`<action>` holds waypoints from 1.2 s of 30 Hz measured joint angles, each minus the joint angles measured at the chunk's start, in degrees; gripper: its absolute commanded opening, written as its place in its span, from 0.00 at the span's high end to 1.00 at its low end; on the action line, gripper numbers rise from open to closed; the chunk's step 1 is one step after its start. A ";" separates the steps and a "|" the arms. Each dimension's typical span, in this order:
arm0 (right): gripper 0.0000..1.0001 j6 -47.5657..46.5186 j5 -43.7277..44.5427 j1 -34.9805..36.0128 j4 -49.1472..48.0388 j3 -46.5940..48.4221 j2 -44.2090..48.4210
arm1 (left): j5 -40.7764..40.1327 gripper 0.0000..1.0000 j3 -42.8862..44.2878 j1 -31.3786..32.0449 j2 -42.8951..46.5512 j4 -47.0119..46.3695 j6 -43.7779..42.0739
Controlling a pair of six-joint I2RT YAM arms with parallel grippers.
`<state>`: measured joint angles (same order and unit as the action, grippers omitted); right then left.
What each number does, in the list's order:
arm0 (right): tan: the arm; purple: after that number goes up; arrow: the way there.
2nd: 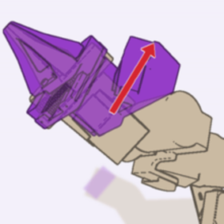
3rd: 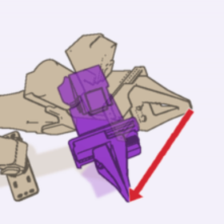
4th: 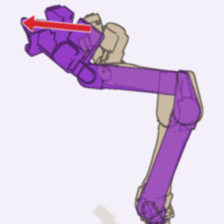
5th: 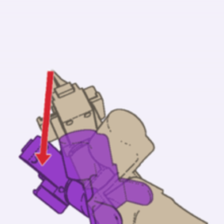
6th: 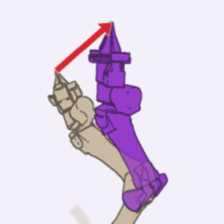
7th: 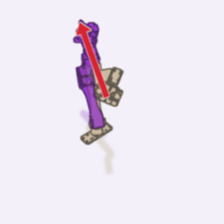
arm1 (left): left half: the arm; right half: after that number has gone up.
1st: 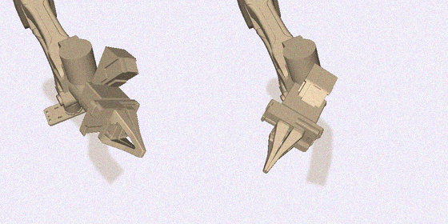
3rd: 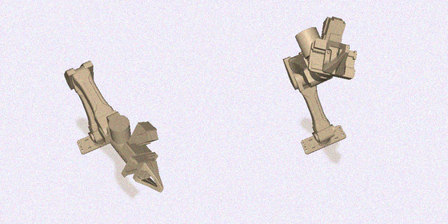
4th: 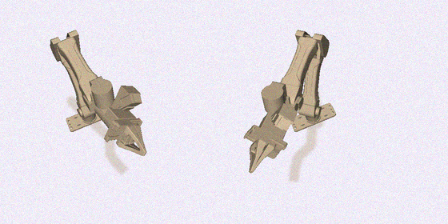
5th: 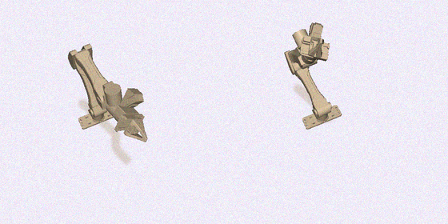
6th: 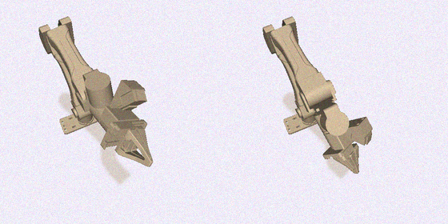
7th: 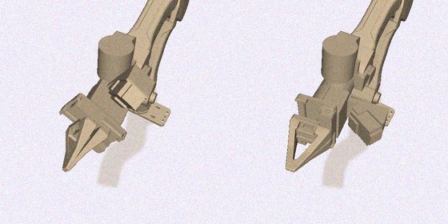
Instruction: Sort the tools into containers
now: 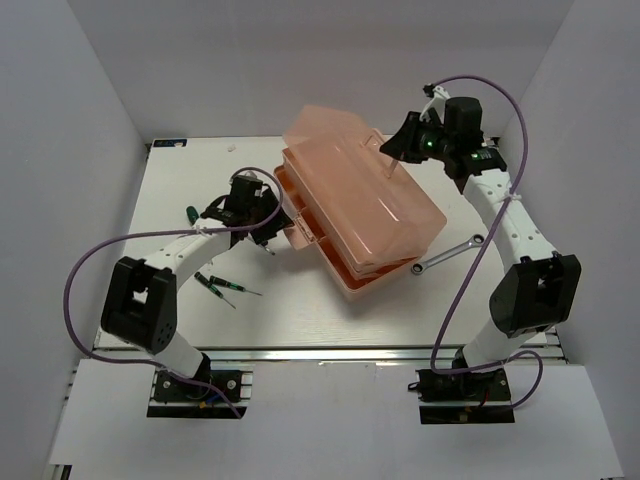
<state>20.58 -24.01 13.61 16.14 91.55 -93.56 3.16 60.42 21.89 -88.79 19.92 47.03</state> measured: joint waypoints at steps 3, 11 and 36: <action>1.00 1.01 -1.07 -2.97 0.52 -0.02 -0.02 | 2.62 0.33 0.04 -0.26 -2.75 -3.61 -0.74; 1.00 6.45 -6.27 -14.27 -5.97 -2.86 -1.25 | 14.99 0.53 -1.84 -2.71 -7.58 -17.16 0.02; 1.00 19.12 -14.97 -20.96 -23.02 -8.04 -8.39 | 30.64 0.34 25.35 2.86 -29.14 -28.22 7.19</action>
<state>39.70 -38.98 -7.35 -6.87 83.50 -101.95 33.80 85.78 24.75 -117.93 -8.29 54.22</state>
